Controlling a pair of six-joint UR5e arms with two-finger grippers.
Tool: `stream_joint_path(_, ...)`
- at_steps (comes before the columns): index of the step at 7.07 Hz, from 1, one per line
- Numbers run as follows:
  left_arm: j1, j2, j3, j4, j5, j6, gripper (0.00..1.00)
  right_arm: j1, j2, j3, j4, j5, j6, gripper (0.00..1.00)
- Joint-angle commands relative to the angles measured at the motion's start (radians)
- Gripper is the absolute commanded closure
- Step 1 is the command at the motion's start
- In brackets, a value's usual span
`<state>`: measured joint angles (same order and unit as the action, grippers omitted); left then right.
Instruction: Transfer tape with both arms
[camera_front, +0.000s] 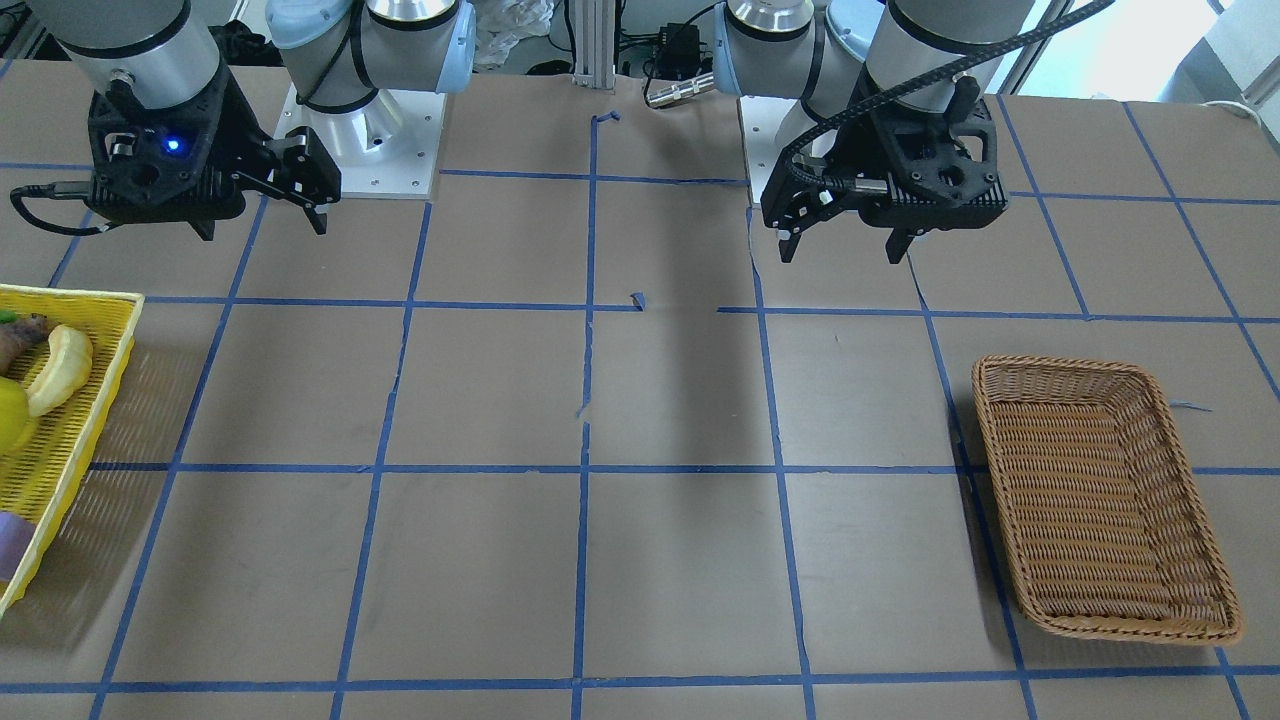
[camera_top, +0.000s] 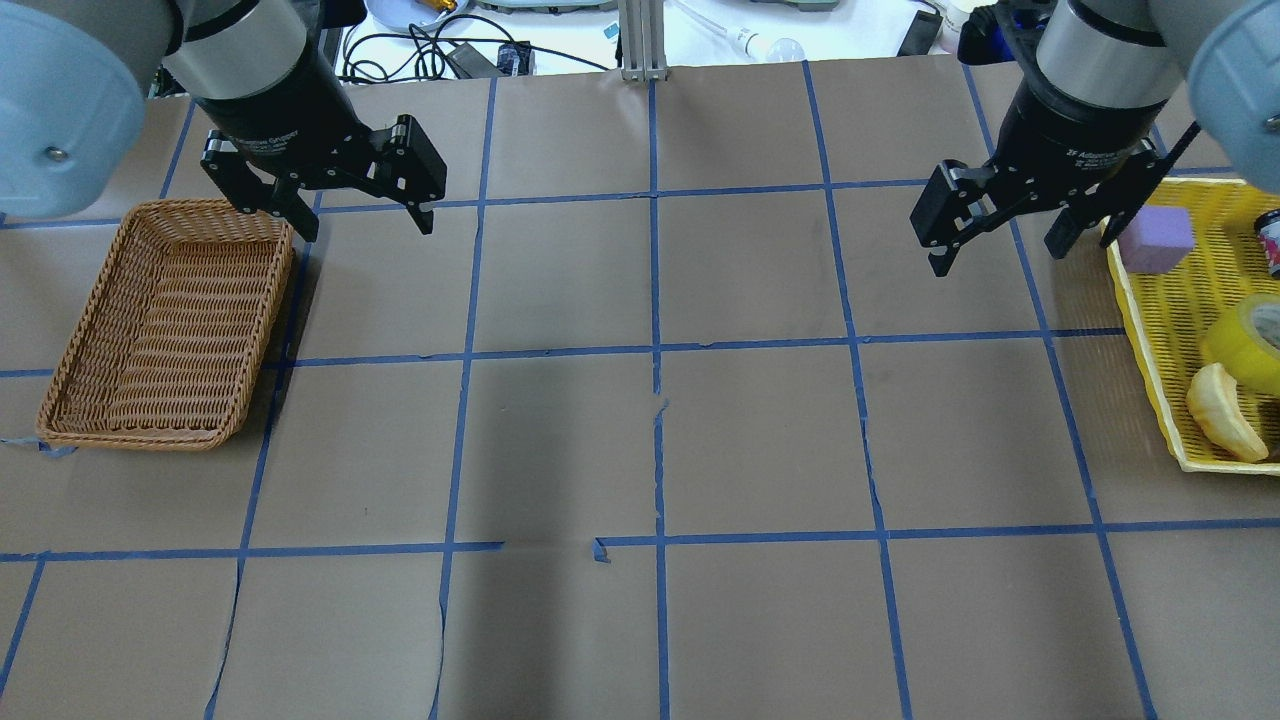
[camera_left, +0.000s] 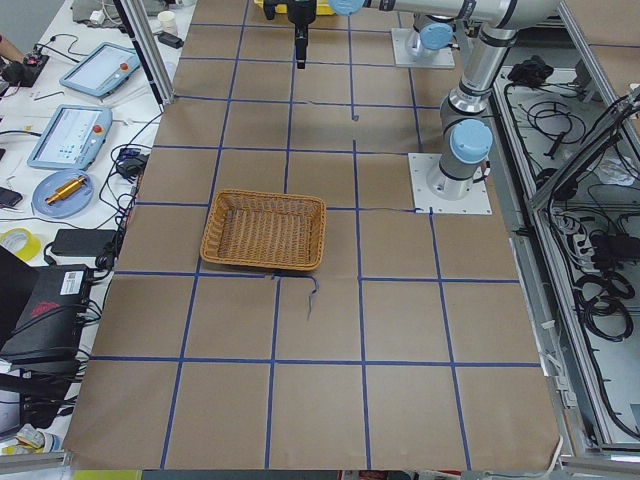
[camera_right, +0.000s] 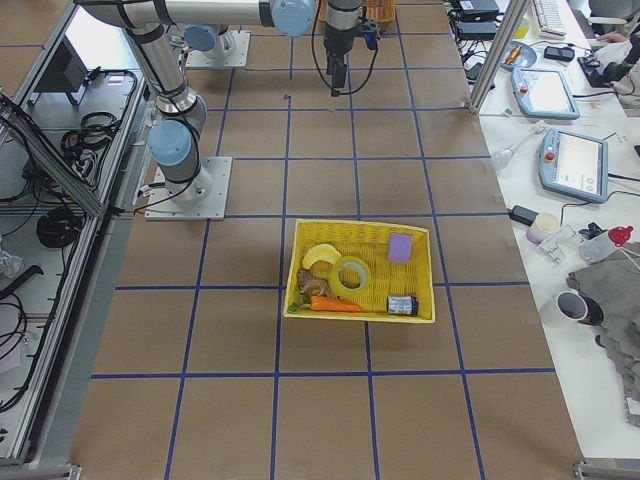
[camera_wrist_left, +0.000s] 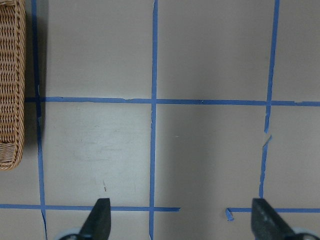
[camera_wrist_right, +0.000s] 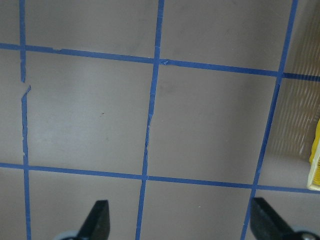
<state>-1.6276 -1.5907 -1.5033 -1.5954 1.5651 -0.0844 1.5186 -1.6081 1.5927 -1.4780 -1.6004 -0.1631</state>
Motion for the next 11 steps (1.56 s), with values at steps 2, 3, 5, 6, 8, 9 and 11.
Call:
stream_joint_path(2, 0.0, 0.0, 0.0, 0.0, 0.0, 0.0, 0.0, 0.002, -0.001, 0.004, 0.001, 0.003, -0.001, 0.0)
stream_joint_path(3, 0.0, 0.0, 0.0, 0.0, 0.0, 0.0, 0.0, 0.003, -0.001, 0.004, 0.001, 0.005, 0.0, 0.0)
stream_joint_path(5, 0.0, 0.0, 0.0, 0.0, 0.0, 0.0, 0.0, 0.003, -0.001, 0.004, 0.001, 0.003, 0.0, 0.0)
stream_joint_path(6, 0.0, -0.002, 0.0, 0.0, 0.0, 0.0, 0.0, 0.003, -0.001, 0.006, 0.001, 0.003, 0.0, 0.0)
stream_joint_path(8, 0.0, 0.0, 0.0, 0.0, 0.0, 0.0, 0.0, 0.003, -0.001, 0.004, 0.002, 0.007, 0.005, 0.0)
stream_joint_path(9, 0.0, 0.0, 0.0, 0.0, 0.0, 0.0, 0.0, 0.003, -0.001, 0.003, 0.002, 0.01, 0.008, 0.0)
stream_joint_path(11, 0.0, 0.0, 0.0, 0.0, 0.001, 0.0, 0.0, 0.003, -0.001, 0.0, 0.001, 0.014, 0.008, 0.0)
